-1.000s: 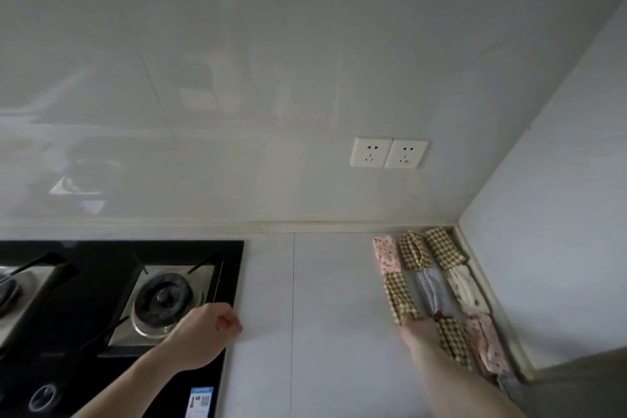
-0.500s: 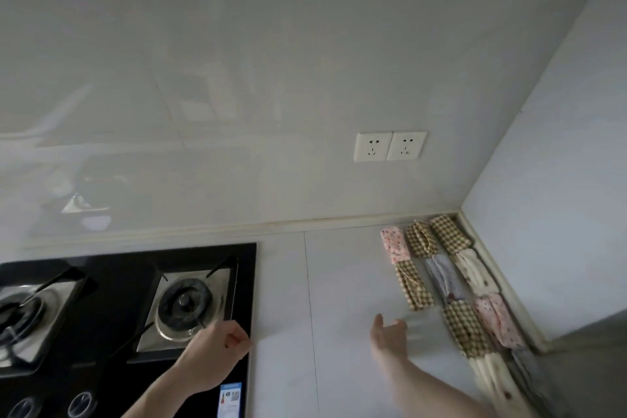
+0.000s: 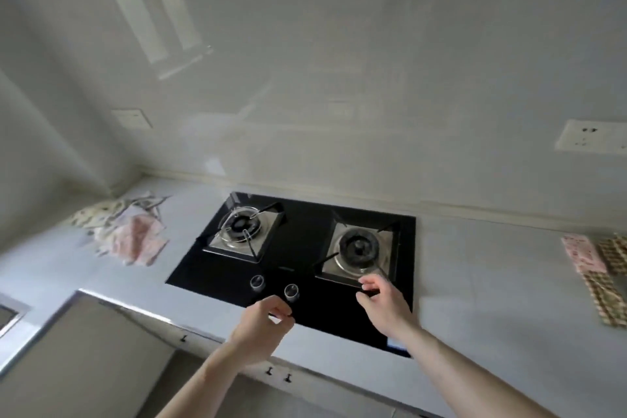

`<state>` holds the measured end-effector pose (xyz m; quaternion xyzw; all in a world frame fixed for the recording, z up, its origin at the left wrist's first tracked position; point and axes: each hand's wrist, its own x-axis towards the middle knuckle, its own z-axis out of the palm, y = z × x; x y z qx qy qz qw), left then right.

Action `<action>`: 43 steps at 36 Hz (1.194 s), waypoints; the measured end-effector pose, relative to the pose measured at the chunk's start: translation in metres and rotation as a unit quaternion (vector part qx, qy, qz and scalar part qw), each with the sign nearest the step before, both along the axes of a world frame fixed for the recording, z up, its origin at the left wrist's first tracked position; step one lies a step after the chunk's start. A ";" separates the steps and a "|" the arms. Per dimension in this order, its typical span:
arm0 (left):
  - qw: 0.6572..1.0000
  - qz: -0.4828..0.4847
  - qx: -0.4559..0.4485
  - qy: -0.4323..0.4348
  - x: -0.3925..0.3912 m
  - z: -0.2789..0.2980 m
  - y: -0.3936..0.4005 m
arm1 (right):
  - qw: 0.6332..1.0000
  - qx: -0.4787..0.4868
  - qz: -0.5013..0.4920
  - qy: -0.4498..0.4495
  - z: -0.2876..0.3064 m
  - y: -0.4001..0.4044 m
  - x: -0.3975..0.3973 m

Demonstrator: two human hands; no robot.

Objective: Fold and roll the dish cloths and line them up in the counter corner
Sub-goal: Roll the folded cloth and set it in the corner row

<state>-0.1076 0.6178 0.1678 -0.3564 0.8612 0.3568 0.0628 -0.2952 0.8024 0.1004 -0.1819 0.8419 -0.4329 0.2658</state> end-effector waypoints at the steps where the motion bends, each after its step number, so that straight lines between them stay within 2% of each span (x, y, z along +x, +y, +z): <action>1: 1.000 0.009 -0.008 0.000 0.018 0.001 -0.009 | 1.000 -0.012 0.013 0.001 0.005 -0.014 0.015; 10: 0.994 0.097 -0.043 0.034 0.164 0.016 -0.081 | 0.986 -0.062 0.158 -0.001 0.042 -0.126 0.134; 18: 0.980 0.176 -0.034 0.087 0.234 0.018 -0.146 | 0.962 -0.067 0.265 0.015 0.071 -0.222 0.178; 24: 0.971 0.216 -0.047 0.087 0.266 0.014 -0.207 | 0.953 -0.085 0.292 0.006 0.065 -0.311 0.209; 36: 0.964 0.256 -0.057 0.042 0.311 0.005 -0.353 | 0.941 -0.046 0.335 -0.028 0.032 -0.481 0.255; 43: 0.976 0.213 -0.040 -0.018 0.306 -0.023 -0.418 | 0.950 -0.030 0.311 -0.019 0.024 -0.533 0.247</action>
